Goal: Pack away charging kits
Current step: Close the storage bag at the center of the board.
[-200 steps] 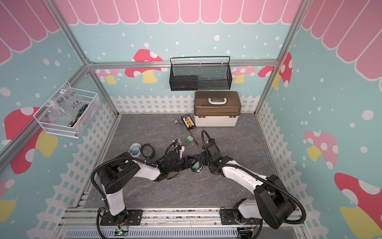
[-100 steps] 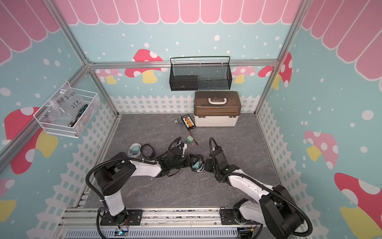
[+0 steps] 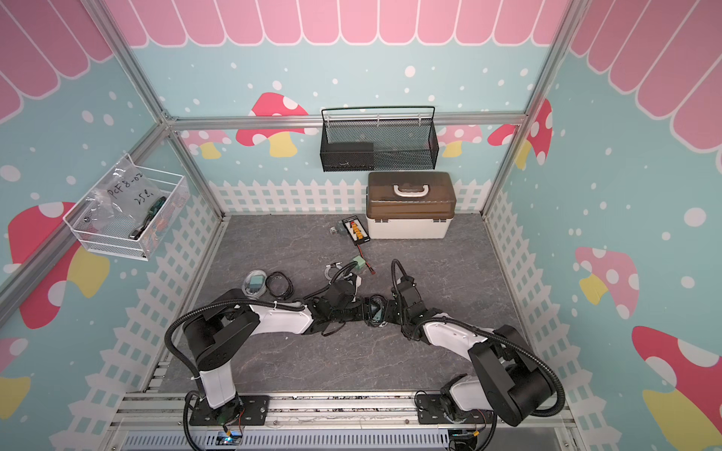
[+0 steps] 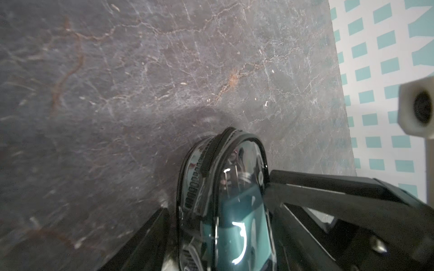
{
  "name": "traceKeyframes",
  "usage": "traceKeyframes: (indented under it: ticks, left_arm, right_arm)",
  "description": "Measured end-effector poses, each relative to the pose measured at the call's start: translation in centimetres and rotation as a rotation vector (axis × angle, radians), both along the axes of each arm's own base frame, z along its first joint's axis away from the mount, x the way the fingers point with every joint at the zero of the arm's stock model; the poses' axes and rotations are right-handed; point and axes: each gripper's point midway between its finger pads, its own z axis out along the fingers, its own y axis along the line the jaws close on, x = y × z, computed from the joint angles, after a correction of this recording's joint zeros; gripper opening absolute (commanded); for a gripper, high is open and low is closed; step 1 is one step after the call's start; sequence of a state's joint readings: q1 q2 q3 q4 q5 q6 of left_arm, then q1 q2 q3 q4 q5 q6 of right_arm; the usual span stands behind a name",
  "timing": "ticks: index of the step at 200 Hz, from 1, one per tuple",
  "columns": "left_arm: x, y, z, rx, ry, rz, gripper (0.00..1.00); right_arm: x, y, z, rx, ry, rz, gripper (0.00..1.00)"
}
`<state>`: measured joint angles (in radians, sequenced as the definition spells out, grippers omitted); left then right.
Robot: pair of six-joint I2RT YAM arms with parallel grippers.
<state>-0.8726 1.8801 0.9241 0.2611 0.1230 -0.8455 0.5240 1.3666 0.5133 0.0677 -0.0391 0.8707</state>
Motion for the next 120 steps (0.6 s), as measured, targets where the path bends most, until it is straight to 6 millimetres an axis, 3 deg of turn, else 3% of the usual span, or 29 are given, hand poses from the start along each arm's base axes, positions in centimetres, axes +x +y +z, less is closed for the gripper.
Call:
traceKeyframes:
  ticks: [47, 87, 120]
  left_arm:
    - [0.2, 0.9, 0.1, -0.003, 0.0, 0.018, 0.77]
    - [1.3, 2.1, 0.1, -0.018, 0.002, 0.054, 0.78]
    - [1.2, 1.2, 0.1, -0.044, 0.023, 0.025, 0.77]
  right_arm:
    - [0.3, 0.7, 0.5, 0.032, -0.019, 0.018, 0.02]
    - [-0.2, 0.4, -0.2, 0.033, -0.017, 0.02, 0.0]
    - [0.0, 0.5, -0.8, 0.04, -0.025, 0.027, 0.0]
